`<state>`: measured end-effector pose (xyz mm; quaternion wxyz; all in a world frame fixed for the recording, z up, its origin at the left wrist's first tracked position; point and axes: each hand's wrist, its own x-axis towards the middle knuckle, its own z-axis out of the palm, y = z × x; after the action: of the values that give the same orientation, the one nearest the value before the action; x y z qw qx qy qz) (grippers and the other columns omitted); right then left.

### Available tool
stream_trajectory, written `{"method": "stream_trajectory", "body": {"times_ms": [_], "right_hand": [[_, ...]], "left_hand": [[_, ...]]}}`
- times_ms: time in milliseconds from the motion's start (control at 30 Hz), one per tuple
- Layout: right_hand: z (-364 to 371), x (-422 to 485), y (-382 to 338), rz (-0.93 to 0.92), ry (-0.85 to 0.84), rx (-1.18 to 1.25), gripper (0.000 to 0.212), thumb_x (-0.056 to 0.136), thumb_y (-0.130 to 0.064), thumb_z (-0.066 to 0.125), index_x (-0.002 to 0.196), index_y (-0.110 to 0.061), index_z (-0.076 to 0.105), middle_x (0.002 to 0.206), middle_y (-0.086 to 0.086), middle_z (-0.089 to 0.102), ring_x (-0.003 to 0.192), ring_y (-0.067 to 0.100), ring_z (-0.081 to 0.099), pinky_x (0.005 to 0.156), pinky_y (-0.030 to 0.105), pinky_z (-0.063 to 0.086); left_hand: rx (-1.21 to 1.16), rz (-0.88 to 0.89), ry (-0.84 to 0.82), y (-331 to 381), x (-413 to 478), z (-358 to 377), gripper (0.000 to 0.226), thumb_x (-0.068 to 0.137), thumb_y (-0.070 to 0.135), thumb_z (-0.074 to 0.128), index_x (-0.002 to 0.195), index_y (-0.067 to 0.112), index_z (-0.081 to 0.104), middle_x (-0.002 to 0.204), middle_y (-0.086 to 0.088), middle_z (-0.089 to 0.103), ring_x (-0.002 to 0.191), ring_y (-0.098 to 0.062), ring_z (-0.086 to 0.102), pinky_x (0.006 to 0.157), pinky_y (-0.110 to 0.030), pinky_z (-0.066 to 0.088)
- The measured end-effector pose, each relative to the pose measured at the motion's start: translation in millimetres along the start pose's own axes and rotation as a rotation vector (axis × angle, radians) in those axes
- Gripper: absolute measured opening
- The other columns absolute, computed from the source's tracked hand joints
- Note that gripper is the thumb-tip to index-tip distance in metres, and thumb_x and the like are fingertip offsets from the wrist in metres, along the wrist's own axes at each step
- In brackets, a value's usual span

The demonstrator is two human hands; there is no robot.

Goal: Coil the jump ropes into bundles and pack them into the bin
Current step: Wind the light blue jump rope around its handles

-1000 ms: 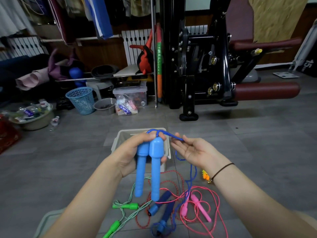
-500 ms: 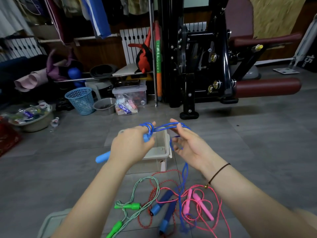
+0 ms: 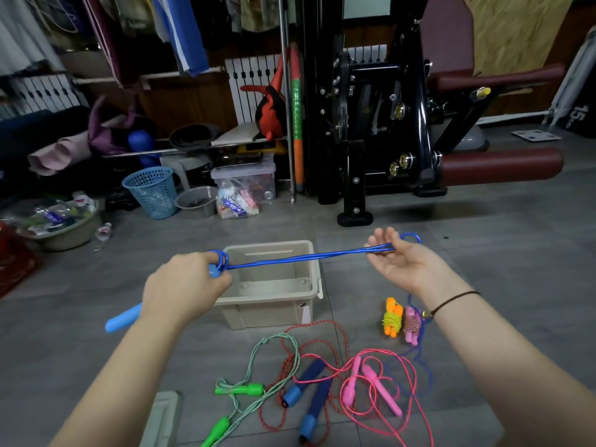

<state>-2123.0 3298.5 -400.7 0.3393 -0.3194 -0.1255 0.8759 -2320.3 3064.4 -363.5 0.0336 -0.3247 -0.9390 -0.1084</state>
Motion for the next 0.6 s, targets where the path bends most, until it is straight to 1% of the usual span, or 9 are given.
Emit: {"method": "stream_trajectory", "body": {"times_ms": [67, 133, 200, 267, 367, 433, 500, 567, 600], "right_hand": [[-1, -5, 16, 0.018, -0.081, -0.122, 0.025, 0.099, -0.02, 0.042, 0.082, -0.011, 0.058, 0.073, 0.005, 0.07, 0.065, 0.02, 0.069, 0.055, 0.036, 0.058], [0, -12, 33, 0.039, -0.144, -0.199, 0.024, 0.099, -0.018, 0.042, 0.085, -0.009, 0.059, 0.071, 0.007, 0.072, 0.062, 0.021, 0.072, 0.055, 0.037, 0.059], [2, -15, 47, 0.027, -0.205, -0.288, 0.024, 0.1, -0.016, 0.039, 0.09, -0.008, 0.059, 0.076, 0.007, 0.074, 0.068, 0.02, 0.072, 0.066, 0.037, 0.059], [5, -18, 61, -0.007, -0.285, -0.373, 0.024, 0.101, -0.016, 0.037, 0.093, -0.009, 0.059, 0.084, 0.005, 0.075, 0.077, 0.018, 0.073, 0.08, 0.036, 0.056], [10, -24, 80, -0.091, -0.382, -0.597, 0.025, 0.1, -0.026, 0.038, 0.1, -0.022, 0.063, 0.108, -0.009, 0.071, 0.096, 0.012, 0.066, 0.095, 0.036, 0.046], [15, -29, 93, -0.157, -0.427, -0.705, 0.025, 0.095, -0.035, 0.043, 0.105, -0.03, 0.064, 0.119, -0.012, 0.065, 0.104, 0.012, 0.057, 0.091, 0.033, 0.039], [20, -31, 106, -0.188, -0.466, -0.71, 0.027, 0.09, -0.037, 0.046, 0.111, -0.035, 0.063, 0.12, -0.009, 0.063, 0.101, 0.013, 0.056, 0.077, 0.031, 0.04], [27, -35, 113, -0.185, -0.49, -0.685, 0.028, 0.097, -0.034, 0.042, 0.117, -0.043, 0.058, 0.108, -0.011, 0.068, 0.09, 0.01, 0.061, 0.064, 0.029, 0.039], [29, -34, 114, -0.176, -0.488, -0.662, 0.029, 0.098, -0.033, 0.04, 0.118, -0.045, 0.056, 0.101, -0.012, 0.07, 0.086, 0.011, 0.063, 0.065, 0.029, 0.04]], "left_hand": [[-0.054, -0.036, 0.009, -9, 0, 6, 0.022, 0.082, 0.038, 0.055, 0.101, 0.036, 0.066, 0.084, -0.004, 0.059, 0.08, -0.031, 0.052, 0.068, -0.031, 0.041], [-0.258, -0.057, -0.004, -18, 0, 14, 0.022, 0.083, 0.036, 0.058, 0.102, 0.039, 0.069, 0.089, -0.005, 0.067, 0.086, -0.029, 0.056, 0.072, -0.032, 0.045], [-0.57, -0.017, -0.031, -17, -3, 16, 0.024, 0.082, 0.033, 0.062, 0.102, 0.045, 0.067, 0.097, 0.003, 0.072, 0.09, -0.016, 0.062, 0.072, -0.028, 0.046], [-0.901, 0.041, -0.141, -3, -13, 15, 0.027, 0.086, 0.025, 0.062, 0.104, 0.045, 0.066, 0.107, 0.015, 0.07, 0.082, -0.001, 0.064, 0.056, -0.022, 0.043], [-1.296, 0.06, -0.376, 27, -30, 19, 0.033, 0.092, 0.017, 0.055, 0.117, 0.039, 0.061, 0.118, 0.021, 0.065, 0.079, -0.026, 0.069, 0.044, -0.019, 0.032], [-1.328, 0.115, -0.384, 44, -36, 24, 0.036, 0.093, 0.017, 0.054, 0.121, 0.04, 0.059, 0.118, 0.026, 0.063, 0.087, -0.028, 0.067, 0.043, -0.019, 0.034], [-1.275, 0.199, -0.325, 56, -36, 29, 0.042, 0.093, 0.015, 0.054, 0.122, 0.044, 0.055, 0.116, 0.033, 0.06, 0.097, -0.009, 0.065, 0.049, -0.015, 0.04], [-1.251, 0.257, -0.265, 61, -32, 35, 0.048, 0.091, 0.014, 0.055, 0.127, 0.046, 0.049, 0.12, 0.032, 0.058, 0.109, 0.004, 0.059, 0.069, -0.014, 0.05], [-1.227, 0.272, -0.249, 62, -28, 39, 0.05, 0.089, 0.019, 0.057, 0.128, 0.048, 0.046, 0.124, 0.026, 0.058, 0.112, 0.0, 0.058, 0.081, -0.023, 0.053]]}}
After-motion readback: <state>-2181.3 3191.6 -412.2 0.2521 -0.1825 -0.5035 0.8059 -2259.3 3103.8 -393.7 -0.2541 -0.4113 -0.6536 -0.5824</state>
